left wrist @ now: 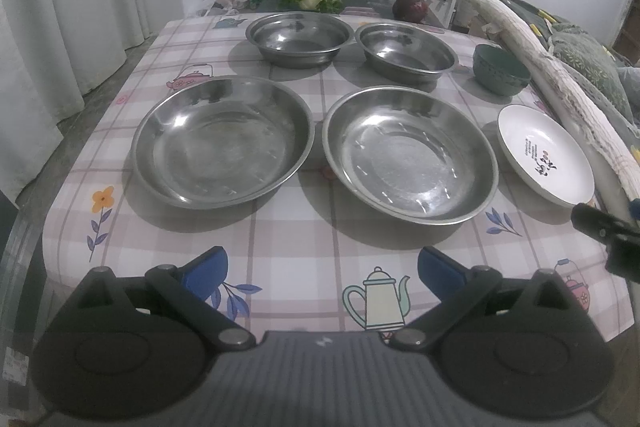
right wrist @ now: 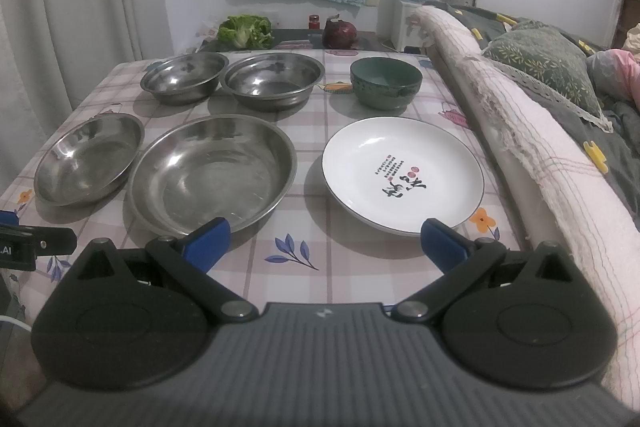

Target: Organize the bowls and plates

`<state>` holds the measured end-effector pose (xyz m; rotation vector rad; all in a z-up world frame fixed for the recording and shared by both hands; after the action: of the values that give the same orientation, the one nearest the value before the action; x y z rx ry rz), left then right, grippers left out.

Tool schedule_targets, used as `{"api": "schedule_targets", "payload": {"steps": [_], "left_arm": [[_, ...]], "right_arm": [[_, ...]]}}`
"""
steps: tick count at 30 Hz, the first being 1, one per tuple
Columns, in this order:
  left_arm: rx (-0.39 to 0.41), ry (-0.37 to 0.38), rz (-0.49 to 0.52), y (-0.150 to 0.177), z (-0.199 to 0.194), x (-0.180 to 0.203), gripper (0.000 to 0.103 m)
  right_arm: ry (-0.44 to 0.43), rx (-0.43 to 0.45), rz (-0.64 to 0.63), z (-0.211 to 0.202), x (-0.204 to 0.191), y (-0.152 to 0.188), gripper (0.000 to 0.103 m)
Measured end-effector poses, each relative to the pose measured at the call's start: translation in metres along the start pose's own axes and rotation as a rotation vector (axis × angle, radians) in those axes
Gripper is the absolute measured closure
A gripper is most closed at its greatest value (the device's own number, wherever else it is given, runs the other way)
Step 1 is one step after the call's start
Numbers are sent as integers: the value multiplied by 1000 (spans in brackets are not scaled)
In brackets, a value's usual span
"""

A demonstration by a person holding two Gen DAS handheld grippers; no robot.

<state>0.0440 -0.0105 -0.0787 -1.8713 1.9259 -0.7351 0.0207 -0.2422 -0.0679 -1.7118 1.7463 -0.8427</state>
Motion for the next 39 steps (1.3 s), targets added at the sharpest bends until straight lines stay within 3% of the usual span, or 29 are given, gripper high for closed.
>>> {"api": "schedule_targets", "payload": {"steps": [39], "left_arm": [[7, -27, 2, -7, 4, -7, 1]], "right_arm": [[38, 8, -17, 4, 8, -2, 1]]}}
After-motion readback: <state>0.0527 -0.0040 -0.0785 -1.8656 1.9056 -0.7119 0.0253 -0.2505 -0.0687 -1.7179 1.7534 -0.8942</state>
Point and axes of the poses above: each gripper's, at about its wrist camera, not at the fingertips, and z roughly the way its jaws point, x to its right, y to its underside, the point moved 8 cm from there along z, roughly the way its jaws point, and after that the axes turned 4 degrees about y, right-handed, at the moved point
